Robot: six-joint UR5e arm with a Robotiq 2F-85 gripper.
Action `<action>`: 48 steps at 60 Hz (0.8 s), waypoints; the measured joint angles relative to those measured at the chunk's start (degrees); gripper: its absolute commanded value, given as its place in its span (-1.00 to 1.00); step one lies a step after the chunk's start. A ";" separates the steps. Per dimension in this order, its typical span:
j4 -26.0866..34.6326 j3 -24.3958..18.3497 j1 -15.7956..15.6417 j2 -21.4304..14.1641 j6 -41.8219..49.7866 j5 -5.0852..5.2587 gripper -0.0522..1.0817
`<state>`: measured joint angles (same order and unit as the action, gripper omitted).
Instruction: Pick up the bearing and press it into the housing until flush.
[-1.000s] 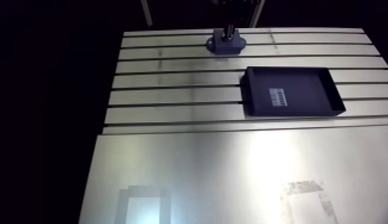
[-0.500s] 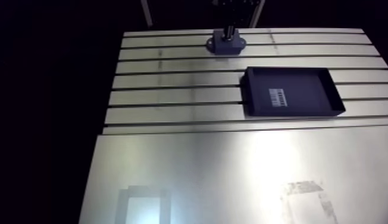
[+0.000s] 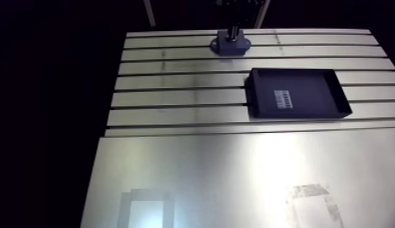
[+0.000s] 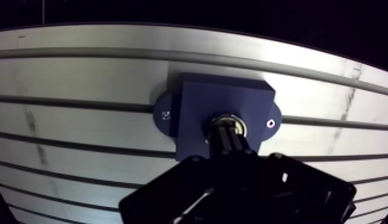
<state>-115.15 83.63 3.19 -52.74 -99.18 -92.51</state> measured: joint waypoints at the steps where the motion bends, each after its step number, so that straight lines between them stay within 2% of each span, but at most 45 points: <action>1: 0.00 0.00 0.00 0.00 0.00 0.00 0.99; 48: -0.04 0.02 -0.02 0.13 0.00 -0.08 0.99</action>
<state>-115.19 83.65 3.17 -52.61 -99.19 -92.58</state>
